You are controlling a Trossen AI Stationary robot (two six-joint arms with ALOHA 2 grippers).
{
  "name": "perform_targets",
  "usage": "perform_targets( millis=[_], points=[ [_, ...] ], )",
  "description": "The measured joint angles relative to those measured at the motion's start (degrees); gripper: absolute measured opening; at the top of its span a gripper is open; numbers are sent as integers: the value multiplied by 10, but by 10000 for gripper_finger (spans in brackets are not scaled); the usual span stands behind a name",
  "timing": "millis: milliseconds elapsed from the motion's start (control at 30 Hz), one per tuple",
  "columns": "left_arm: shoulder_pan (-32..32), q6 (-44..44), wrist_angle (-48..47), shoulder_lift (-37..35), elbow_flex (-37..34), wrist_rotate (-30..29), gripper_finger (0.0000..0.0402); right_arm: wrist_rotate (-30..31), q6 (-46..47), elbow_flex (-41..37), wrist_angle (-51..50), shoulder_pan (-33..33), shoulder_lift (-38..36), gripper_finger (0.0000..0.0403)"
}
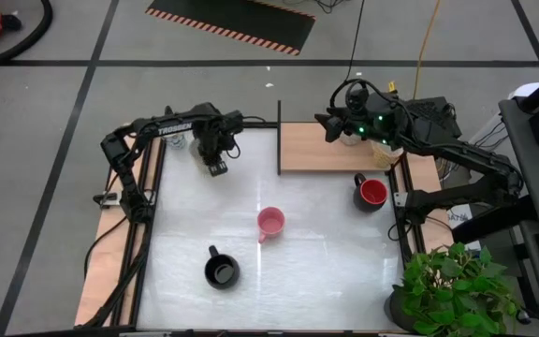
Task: Place coffee mugs
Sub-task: Put the green mug on the shelf
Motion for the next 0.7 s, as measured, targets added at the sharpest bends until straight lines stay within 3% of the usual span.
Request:
perform_targets(
  millis=[100,400,700],
  points=[
    [-4,-2,-13,-4,36,30,24,1,8,0,5,0,0,258],
    [-14,18,-49,-4,242,23,24,-3,58,0,54,14,-1,258],
    [-32,-45,-62,-3,409,21,24,-5,37,0,141,34,-1,258]
  ],
)
